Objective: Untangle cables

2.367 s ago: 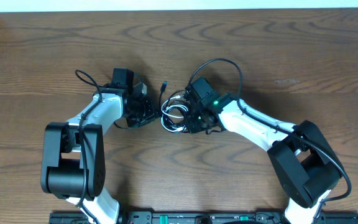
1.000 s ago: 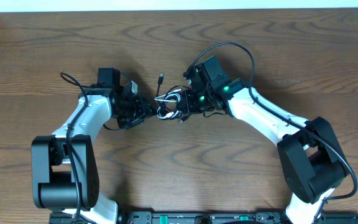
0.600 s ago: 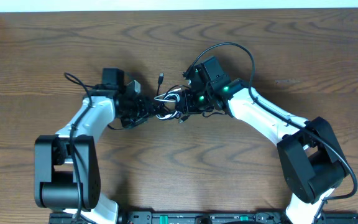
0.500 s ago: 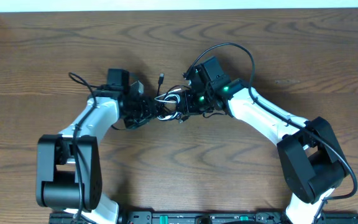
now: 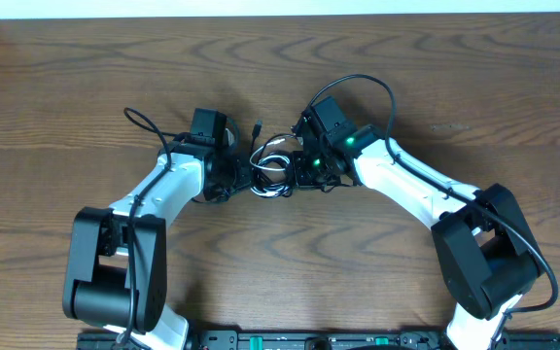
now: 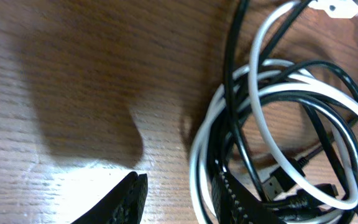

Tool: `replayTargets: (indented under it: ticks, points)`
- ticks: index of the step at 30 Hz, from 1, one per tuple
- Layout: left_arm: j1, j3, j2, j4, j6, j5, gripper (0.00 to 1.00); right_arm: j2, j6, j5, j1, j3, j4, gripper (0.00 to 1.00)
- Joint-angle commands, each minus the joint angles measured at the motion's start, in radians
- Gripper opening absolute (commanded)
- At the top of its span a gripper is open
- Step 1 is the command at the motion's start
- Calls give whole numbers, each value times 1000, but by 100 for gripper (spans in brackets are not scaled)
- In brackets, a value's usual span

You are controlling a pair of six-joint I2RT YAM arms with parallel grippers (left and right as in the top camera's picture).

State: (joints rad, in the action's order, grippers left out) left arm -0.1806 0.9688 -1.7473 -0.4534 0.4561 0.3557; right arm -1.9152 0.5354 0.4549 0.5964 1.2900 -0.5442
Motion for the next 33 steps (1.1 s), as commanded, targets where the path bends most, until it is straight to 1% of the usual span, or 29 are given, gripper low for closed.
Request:
replayTargets:
  ticks: [1, 4, 8, 14, 17, 21, 33]
  points:
    - [-2, -16, -32, 11, 18, -35, 39, 5, -21, -28, 15, 16, -6, 1]
    - [-2, -16, -55, 19, 40, -31, 39, 5, -34, -38, 22, 16, -10, 1]
    - [-2, -16, -58, 37, 39, -3, 39, 5, -47, -77, 39, 15, -23, 1]
    - [-2, -16, -60, 37, 36, -10, 38, 5, -47, -121, 64, 11, -37, 1]
    - [-2, -16, -67, 38, 36, -11, 13, 5, -47, -122, 72, 10, -52, 1]
    - [-2, -16, -80, 45, 36, -11, 8, 4, -56, -124, 73, 10, -90, 1]
    - [-1, -16, -82, 54, 37, -29, 8, -4, -149, -124, 73, 10, -265, 1]
